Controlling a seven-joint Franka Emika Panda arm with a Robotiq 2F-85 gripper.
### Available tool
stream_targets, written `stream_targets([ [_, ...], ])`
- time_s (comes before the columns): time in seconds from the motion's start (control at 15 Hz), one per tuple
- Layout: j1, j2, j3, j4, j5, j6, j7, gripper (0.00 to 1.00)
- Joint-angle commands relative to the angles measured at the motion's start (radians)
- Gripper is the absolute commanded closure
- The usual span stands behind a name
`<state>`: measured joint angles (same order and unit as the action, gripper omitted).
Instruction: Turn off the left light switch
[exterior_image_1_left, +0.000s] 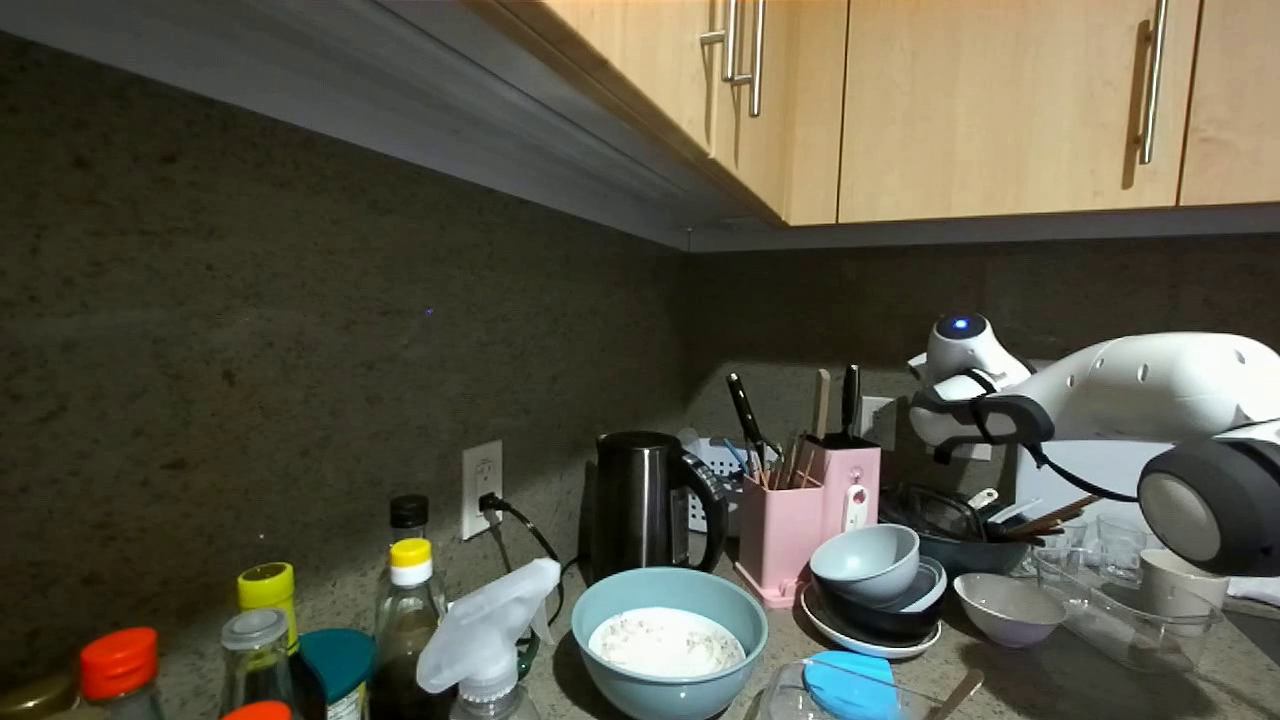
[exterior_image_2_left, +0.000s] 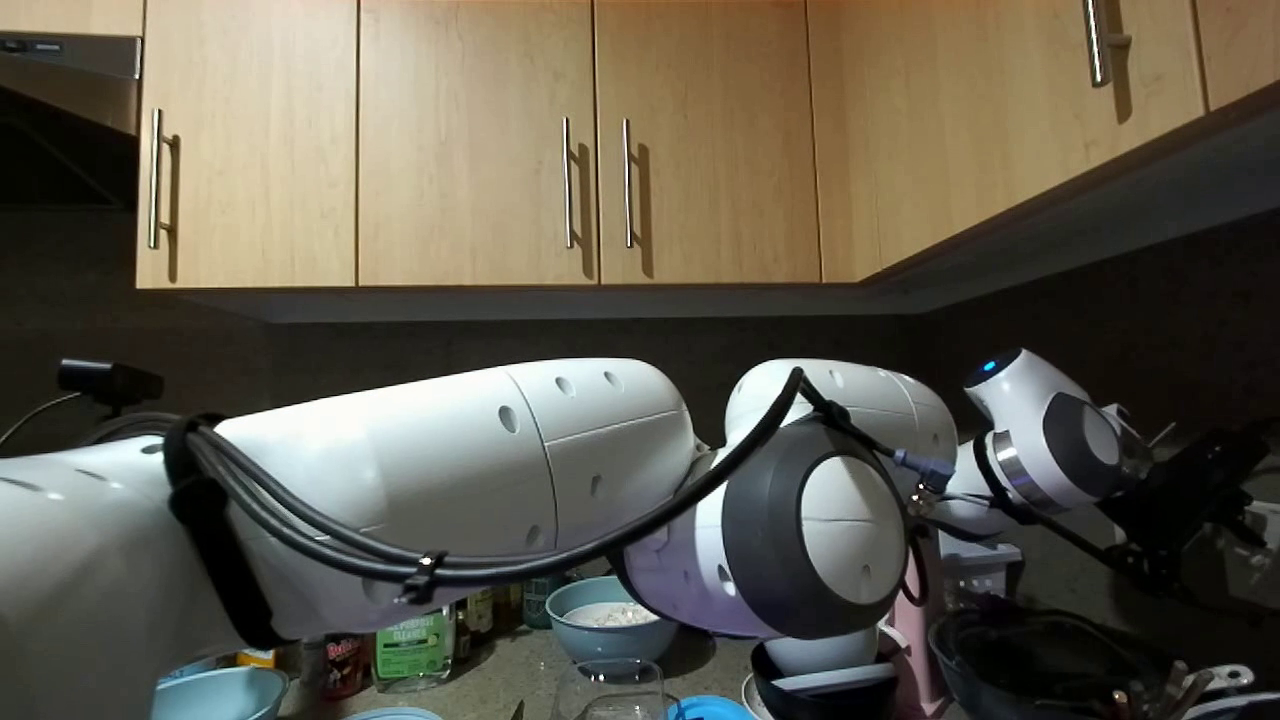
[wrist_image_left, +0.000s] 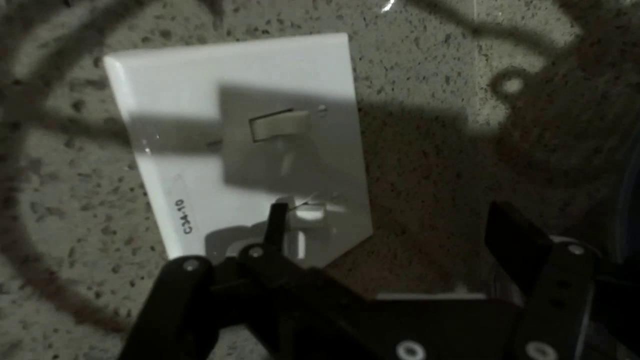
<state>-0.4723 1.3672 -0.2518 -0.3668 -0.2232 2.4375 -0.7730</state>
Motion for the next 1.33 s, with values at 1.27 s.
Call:
stream_targets([
  [1.27, 0.075, -0.058, 0.093, -0.019, 0.011, 0.028, -0.008, 0.00],
])
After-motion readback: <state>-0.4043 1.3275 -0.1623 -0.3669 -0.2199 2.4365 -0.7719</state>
